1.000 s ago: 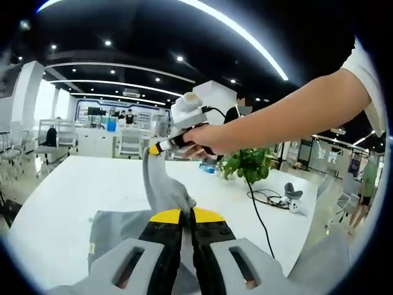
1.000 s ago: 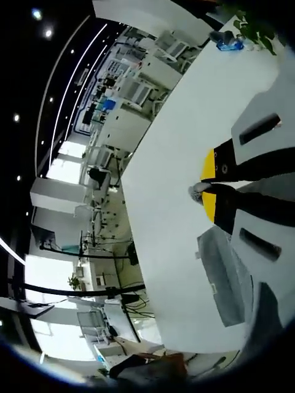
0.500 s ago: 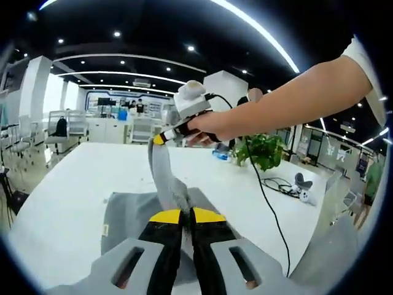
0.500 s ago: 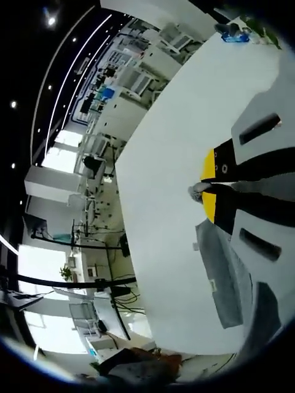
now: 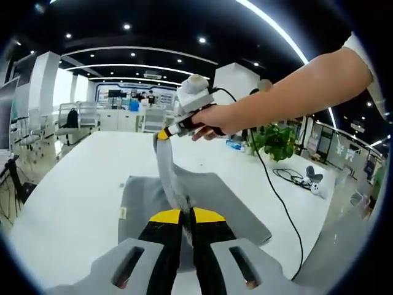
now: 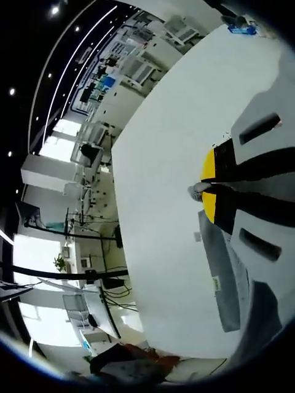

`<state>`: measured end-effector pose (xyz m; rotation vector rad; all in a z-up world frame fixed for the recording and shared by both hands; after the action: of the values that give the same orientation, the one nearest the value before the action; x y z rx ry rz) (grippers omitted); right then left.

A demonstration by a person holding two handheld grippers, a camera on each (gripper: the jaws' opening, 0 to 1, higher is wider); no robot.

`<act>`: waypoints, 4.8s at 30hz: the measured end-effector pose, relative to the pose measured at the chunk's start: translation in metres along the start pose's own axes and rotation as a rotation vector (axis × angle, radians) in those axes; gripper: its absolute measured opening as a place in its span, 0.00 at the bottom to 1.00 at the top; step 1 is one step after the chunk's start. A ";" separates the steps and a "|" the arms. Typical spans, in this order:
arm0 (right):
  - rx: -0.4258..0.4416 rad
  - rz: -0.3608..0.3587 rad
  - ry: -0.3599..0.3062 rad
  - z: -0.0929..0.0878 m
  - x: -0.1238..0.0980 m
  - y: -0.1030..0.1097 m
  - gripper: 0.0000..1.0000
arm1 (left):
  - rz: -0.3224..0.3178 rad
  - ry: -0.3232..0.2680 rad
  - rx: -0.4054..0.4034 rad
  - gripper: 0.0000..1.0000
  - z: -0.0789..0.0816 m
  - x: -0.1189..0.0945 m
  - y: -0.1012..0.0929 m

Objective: Fold the towel on the table until its edges align and the towel forms a compact rectangular stack.

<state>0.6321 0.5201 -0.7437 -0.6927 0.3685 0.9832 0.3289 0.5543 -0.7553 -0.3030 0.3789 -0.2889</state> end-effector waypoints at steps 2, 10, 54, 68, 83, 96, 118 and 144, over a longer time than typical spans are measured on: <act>0.001 0.006 0.003 0.000 0.006 0.001 0.02 | 0.008 0.012 0.012 0.05 -0.004 0.000 0.004; -0.006 0.014 0.012 -0.008 0.034 0.013 0.02 | 0.044 0.048 0.012 0.05 -0.020 0.006 0.025; 0.045 0.055 0.092 -0.029 0.111 0.070 0.05 | 0.168 0.265 0.188 0.05 -0.094 0.011 0.098; 0.054 0.041 0.024 -0.012 0.106 0.070 0.16 | 0.215 0.252 0.153 0.15 -0.096 -0.005 0.106; 0.042 0.027 0.019 -0.017 0.079 0.051 0.18 | 0.165 0.188 0.300 0.19 -0.073 -0.001 0.083; 0.064 -0.023 0.030 -0.030 0.037 0.012 0.29 | 0.208 0.332 0.154 0.24 -0.106 0.005 0.096; 0.167 -0.109 -0.003 -0.042 -0.050 -0.028 0.63 | 0.119 0.248 0.178 0.39 -0.061 0.005 0.032; 0.202 -0.252 -0.073 -0.060 -0.162 -0.089 0.72 | -0.101 0.184 0.283 0.54 -0.011 0.025 -0.075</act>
<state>0.6257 0.3441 -0.6618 -0.5039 0.3030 0.7189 0.3307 0.4747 -0.7477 -0.0173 0.4985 -0.4661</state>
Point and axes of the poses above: the point that each gripper's makers call its tool centre point, and the gripper's own axes: x roughly forward along the fingers, y roughly to its left, z roughly out of its top, the point moved 4 cm from there along -x, roughly backward along the fingers, and after that the axes turned 12 degrees about -x, right-handed, at the moved point
